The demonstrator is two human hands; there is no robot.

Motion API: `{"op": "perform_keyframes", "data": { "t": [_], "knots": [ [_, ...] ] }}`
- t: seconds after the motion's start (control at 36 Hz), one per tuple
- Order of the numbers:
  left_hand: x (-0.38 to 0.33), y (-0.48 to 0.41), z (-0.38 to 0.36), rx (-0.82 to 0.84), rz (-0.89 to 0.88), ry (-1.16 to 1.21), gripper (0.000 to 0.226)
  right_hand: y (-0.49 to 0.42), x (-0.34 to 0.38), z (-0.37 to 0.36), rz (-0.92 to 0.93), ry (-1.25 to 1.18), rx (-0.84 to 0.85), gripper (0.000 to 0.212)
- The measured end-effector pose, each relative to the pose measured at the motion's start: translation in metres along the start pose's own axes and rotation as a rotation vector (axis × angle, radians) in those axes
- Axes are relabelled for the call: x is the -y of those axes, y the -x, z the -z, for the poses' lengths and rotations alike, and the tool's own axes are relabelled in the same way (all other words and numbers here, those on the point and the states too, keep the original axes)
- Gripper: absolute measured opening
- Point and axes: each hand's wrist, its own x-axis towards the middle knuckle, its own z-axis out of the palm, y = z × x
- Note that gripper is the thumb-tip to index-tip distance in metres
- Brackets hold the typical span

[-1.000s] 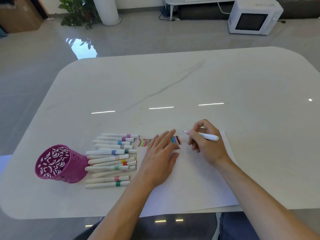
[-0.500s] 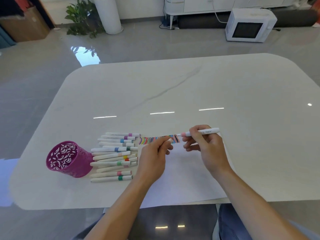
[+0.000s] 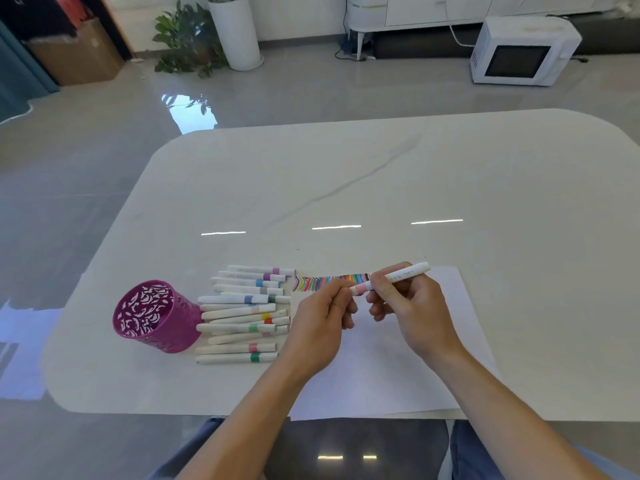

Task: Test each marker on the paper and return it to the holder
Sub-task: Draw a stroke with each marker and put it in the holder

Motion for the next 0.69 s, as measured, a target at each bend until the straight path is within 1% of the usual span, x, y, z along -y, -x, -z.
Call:
{"op": "perform_keyframes", "data": {
  "t": [0.17,0.33,0.44,0.53,0.58,0.61,0.69],
  "knots": [
    [0.001,0.001,0.002,-0.044,-0.017,-0.059,0.035,-0.002,-0.005,-0.006,-0.047,-0.078,0.010,0.017],
    [-0.002,0.003,0.003,-0.070,-0.045,-0.125,0.035,0.001,-0.008,-0.010,-0.073,-0.134,0.018,0.015],
    [-0.005,0.001,0.013,-0.067,-0.044,-0.164,0.023,0.001,-0.008,-0.013,-0.151,-0.222,0.044,0.018],
    [-0.010,0.000,0.021,-0.108,-0.010,-0.097,0.018,-0.001,-0.006,-0.016,-0.182,-0.231,0.069,0.018],
    [-0.014,0.002,0.026,-0.158,-0.008,-0.043,0.014,-0.002,-0.007,-0.016,-0.202,-0.198,0.056,0.025],
    [-0.016,0.004,0.029,-0.197,-0.003,-0.004,0.013,-0.003,-0.008,-0.015,-0.213,-0.177,0.043,0.027],
    [-0.021,0.011,0.042,-0.333,-0.005,0.134,0.006,-0.003,-0.013,-0.013,-0.232,-0.082,0.005,0.023]
  ]
}}
